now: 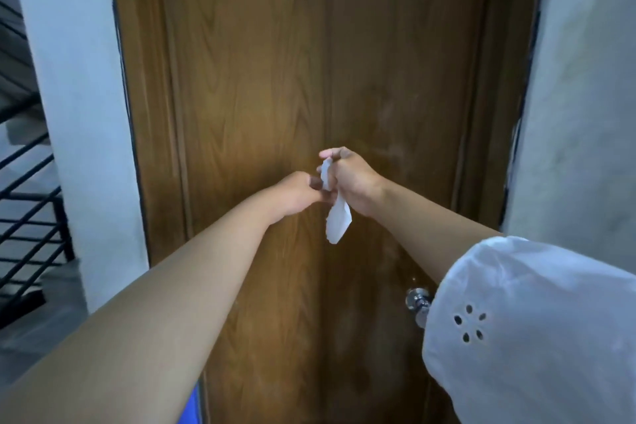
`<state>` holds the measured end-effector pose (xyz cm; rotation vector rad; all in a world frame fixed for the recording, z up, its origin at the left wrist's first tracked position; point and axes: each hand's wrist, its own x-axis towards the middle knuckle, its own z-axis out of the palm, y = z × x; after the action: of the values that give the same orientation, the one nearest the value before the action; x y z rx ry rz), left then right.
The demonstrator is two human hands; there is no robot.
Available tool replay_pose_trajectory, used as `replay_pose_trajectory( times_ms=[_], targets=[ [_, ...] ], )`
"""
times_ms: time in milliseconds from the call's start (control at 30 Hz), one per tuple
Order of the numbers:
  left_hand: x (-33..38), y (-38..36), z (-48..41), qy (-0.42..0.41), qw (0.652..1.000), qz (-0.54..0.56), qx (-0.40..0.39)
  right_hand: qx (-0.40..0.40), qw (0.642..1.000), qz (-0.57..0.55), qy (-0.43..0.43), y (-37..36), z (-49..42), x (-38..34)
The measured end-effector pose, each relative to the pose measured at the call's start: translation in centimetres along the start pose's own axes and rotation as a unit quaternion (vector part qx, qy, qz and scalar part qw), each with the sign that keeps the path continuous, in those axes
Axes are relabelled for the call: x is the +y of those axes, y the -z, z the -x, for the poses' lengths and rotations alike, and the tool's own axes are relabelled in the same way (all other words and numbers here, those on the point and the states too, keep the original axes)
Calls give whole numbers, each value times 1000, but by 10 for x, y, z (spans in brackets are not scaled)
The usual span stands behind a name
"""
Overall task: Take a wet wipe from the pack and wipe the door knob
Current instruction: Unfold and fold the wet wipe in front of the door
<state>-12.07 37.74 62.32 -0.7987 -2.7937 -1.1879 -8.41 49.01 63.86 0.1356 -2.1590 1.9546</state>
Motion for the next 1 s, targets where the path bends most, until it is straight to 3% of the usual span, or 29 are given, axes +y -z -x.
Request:
replay_pose_trajectory(
  times_ms=[167, 333, 533, 700, 800, 1000],
  targets=[
    [27, -3, -5, -2, 998, 28, -50, 59, 998, 4, 32, 20, 12, -14],
    [32, -11, -10, -23, 992, 64, -105, 68, 996, -1, 53, 34, 21, -15],
    [17, -30, -21, -46, 995, -81, 35, 139, 982, 126, -2, 49, 13, 9],
    [-3, -47, -17, -93, 954, -242, 150, 200, 966, 143, -83, 52, 10, 39],
    [-11, -54, -16, -113, 942, -271, 159, 169, 973, 115, -112, 50, 11, 55],
    [-23, -60, -22, -99, 967, -208, 105, 81, 982, 107, -136, 37, 9, 73]
  ],
)
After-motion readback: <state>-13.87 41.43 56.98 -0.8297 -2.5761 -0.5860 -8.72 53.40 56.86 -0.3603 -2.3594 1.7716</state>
